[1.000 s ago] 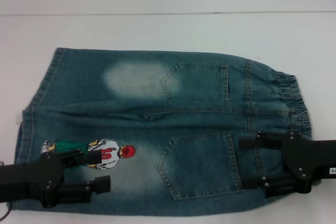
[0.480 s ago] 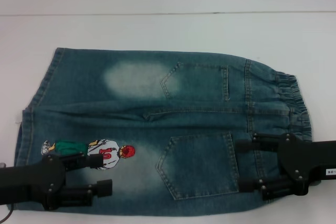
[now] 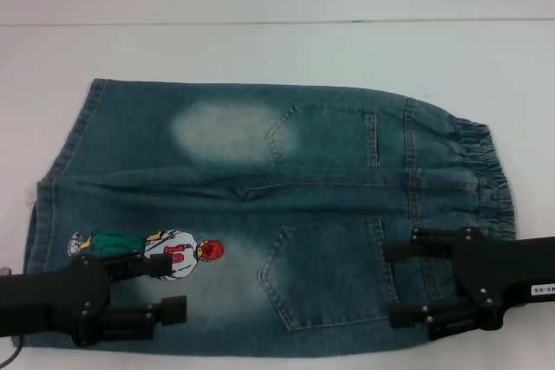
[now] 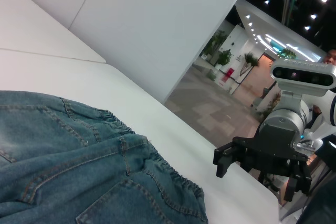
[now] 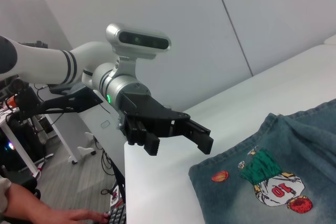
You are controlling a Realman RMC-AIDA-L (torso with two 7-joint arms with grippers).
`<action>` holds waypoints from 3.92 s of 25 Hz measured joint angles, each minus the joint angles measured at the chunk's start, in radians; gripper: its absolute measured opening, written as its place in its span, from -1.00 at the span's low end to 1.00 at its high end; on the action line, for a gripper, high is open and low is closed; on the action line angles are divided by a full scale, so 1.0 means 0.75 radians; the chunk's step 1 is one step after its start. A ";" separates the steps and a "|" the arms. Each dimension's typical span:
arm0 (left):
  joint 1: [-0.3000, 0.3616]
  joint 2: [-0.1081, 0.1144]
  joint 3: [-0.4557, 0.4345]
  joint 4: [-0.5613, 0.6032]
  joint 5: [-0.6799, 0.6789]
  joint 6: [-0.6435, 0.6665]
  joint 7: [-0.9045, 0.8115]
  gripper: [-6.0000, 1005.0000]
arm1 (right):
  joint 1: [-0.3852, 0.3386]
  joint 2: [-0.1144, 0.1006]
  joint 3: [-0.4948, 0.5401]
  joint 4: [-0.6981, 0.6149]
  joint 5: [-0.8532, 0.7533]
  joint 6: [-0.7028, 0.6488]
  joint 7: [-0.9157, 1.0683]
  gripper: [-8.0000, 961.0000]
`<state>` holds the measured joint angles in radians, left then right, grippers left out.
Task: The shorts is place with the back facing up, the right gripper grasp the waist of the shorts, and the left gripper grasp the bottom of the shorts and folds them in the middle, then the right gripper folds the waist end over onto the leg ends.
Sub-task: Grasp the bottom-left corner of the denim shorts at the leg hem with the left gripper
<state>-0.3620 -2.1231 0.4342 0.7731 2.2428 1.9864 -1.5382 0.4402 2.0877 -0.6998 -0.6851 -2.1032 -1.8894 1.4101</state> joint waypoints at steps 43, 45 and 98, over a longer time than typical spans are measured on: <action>-0.002 0.004 0.004 -0.002 0.051 -0.035 -0.005 0.74 | -0.014 -0.006 0.011 0.001 0.007 -0.011 -0.007 0.98; -0.002 0.004 0.004 -0.002 0.051 -0.035 -0.005 0.74 | -0.014 -0.006 0.012 0.001 0.007 -0.011 -0.007 0.98; -0.004 0.004 0.004 -0.002 0.061 -0.037 -0.019 0.74 | -0.010 -0.006 0.015 -0.001 0.008 -0.007 -0.005 0.98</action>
<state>-0.3651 -2.1199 0.4372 0.7716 2.2886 1.9589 -1.5524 0.4325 2.0831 -0.6887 -0.6858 -2.0969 -1.8944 1.4066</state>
